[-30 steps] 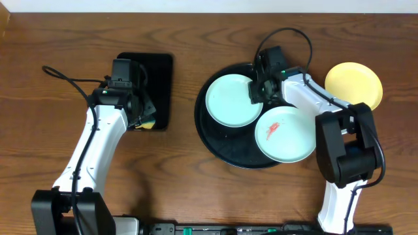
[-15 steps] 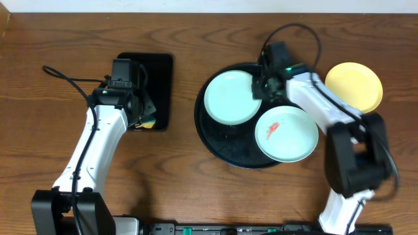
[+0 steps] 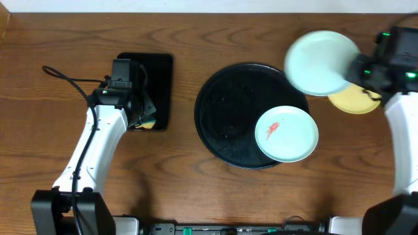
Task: Clean dirty plates on tray and stack at the side
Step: 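Stack the green plate onto the yellow plate and release it, then move the right gripper to the remaining green plate rim and grasp it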
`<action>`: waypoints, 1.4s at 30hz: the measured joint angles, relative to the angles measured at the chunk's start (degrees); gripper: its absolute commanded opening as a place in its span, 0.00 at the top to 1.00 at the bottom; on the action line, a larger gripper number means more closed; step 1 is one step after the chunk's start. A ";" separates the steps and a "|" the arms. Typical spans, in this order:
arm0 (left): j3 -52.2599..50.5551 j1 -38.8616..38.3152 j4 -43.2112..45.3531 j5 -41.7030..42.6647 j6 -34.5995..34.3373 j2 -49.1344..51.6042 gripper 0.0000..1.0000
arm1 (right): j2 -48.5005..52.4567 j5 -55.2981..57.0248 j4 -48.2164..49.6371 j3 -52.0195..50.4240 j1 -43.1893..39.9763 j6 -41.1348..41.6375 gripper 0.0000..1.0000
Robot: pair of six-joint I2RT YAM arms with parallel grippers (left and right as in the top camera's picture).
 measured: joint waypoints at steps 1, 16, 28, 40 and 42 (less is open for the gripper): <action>0.00 0.00 0.00 0.00 0.00 -0.02 0.92 | 0.37 0.22 0.07 -0.26 -2.10 0.13 0.99; 0.00 0.00 -0.22 0.02 0.00 0.00 0.92 | 16.24 0.94 7.93 -0.59 -13.29 2.64 0.99; 0.00 0.00 -0.37 0.00 0.00 -0.02 0.92 | 20.72 1.70 8.70 -1.03 -13.35 3.19 0.83; 0.00 0.00 -0.39 0.00 0.00 -0.02 0.92 | 9.05 -7.45 -1.92 -0.83 -13.90 3.39 0.59; 0.00 0.00 -0.42 0.00 0.00 -0.02 0.92 | 6.05 -11.78 -7.21 -0.76 -13.88 3.30 0.57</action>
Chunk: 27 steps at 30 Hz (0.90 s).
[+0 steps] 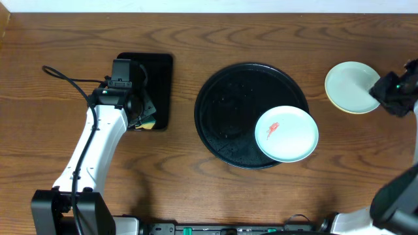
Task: Clean dirty plates on tray and stack at the side
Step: 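Move the right gripper to the remaining green plate rim and grasp it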
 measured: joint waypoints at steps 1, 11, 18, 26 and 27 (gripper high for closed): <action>0.00 0.00 0.02 0.00 0.00 0.00 0.92 | -1.27 -1.62 -2.73 0.07 0.15 0.04 0.55; 0.00 0.00 0.02 0.00 0.00 0.00 0.92 | -4.35 -4.33 -19.37 -4.74 9.46 0.26 0.52; 0.00 0.00 0.24 1.09 0.00 0.02 0.92 | -4.15 -0.46 -14.78 -16.13 15.82 1.90 0.46; 0.00 0.00 0.50 1.53 0.00 0.00 0.92 | -4.15 1.07 -6.95 -25.92 18.16 4.70 0.28; 0.00 0.00 0.59 1.53 0.00 0.00 0.92 | -4.15 1.11 -6.12 -26.88 18.47 4.98 0.30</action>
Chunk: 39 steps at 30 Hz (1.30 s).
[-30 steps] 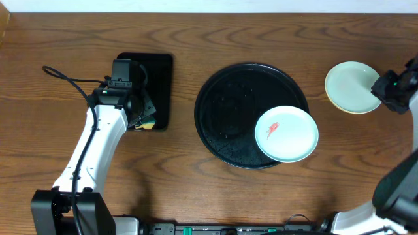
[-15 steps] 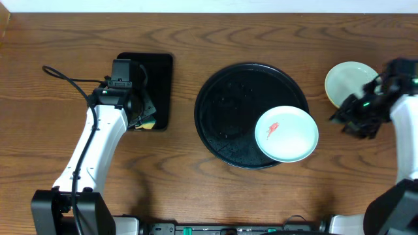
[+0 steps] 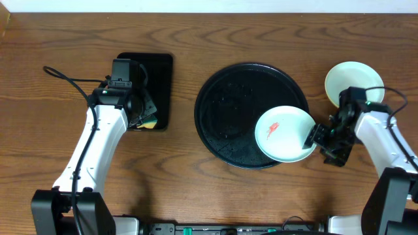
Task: Clean dirty plates on tray and stack at the side
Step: 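Move the right gripper to the remaining green plate rim and grasp it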
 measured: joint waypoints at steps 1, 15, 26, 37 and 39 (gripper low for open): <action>0.00 0.00 0.07 0.00 0.00 0.00 0.92 | 0.00 0.04 0.72 -0.94 0.57 0.37 0.33; 0.00 0.00 0.33 0.00 0.00 0.00 0.92 | -0.02 -1.68 2.32 -1.95 3.91 3.28 0.99; 0.00 -0.46 1.16 3.37 1.38 0.00 0.92 | 0.02 -3.87 7.98 5.75 11.17 -1.99 0.99; 0.00 -10.03 3.19 15.32 9.51 0.00 0.92 | 6.43 -0.31 23.43 5.77 18.88 -1.44 0.99; 0.00 -12.66 3.80 16.09 9.46 0.00 0.92 | 8.70 -0.61 25.31 5.77 18.78 -0.90 0.99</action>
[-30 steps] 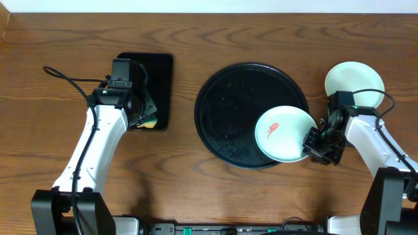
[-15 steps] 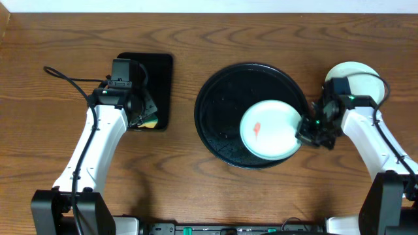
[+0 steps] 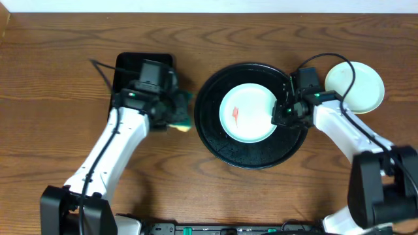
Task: Clean dirty plates on tray and stack at the side
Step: 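Move the right gripper to the remaining green plate rim and grasp it, then carry the sponge with the left gripper onto the remaining green plate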
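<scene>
A pale plate with a red smear (image 3: 245, 112) lies in the middle of the round black tray (image 3: 222, 147). My right gripper (image 3: 279, 115) is at the plate's right rim, shut on it. To the right of the tray, a clean pale plate (image 3: 358, 85) rests on a yellow plate, of which only a thin edge shows. My left gripper (image 3: 175, 112) is just off the tray's left edge, shut on a yellow and green sponge (image 3: 183, 117).
A small black rectangular holder (image 3: 134, 65) sits at the back left, behind the left arm. A black cable (image 3: 333, 62) loops over the right arm near the stacked plates. The wooden table's far edge runs along the top.
The smeared plate has gone from the tray's lower right edge to its middle, with my right gripper on its rim. My left gripper has moved right with the sponge, from the holder to the tray's edge.
First my right gripper held a clean pale plate above the yellow plate. Then that plate lay on the yellow one and the gripper was off it. Then the gripper reached the smeared plate's right rim. Now that plate is mid-tray and the sponge is beside the tray.
</scene>
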`<action>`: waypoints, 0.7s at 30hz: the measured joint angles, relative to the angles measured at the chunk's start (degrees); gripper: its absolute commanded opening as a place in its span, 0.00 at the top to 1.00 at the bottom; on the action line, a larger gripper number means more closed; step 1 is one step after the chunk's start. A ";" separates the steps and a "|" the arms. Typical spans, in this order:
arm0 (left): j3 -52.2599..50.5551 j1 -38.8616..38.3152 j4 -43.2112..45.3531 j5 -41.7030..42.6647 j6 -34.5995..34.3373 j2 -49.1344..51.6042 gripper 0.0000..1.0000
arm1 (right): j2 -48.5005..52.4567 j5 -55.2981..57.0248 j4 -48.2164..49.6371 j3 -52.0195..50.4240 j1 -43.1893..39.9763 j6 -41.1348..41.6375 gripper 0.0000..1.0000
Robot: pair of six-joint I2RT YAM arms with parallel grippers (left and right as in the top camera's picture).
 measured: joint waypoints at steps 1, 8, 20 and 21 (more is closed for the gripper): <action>0.00 -1.51 0.52 0.28 -0.26 0.00 0.92 | 1.03 -0.24 0.83 0.00 -0.02 0.28 0.99; 0.00 -9.77 8.35 0.61 -6.99 0.96 0.92 | 4.46 -1.77 1.97 0.00 -0.04 1.68 0.99; 0.00 -17.66 21.18 0.66 -17.27 13.57 0.91 | 4.55 -3.74 1.75 0.00 -0.02 1.95 0.99; 0.00 -17.81 22.16 0.63 -18.16 14.38 0.86 | 4.55 -3.82 1.73 0.00 -0.02 1.97 0.99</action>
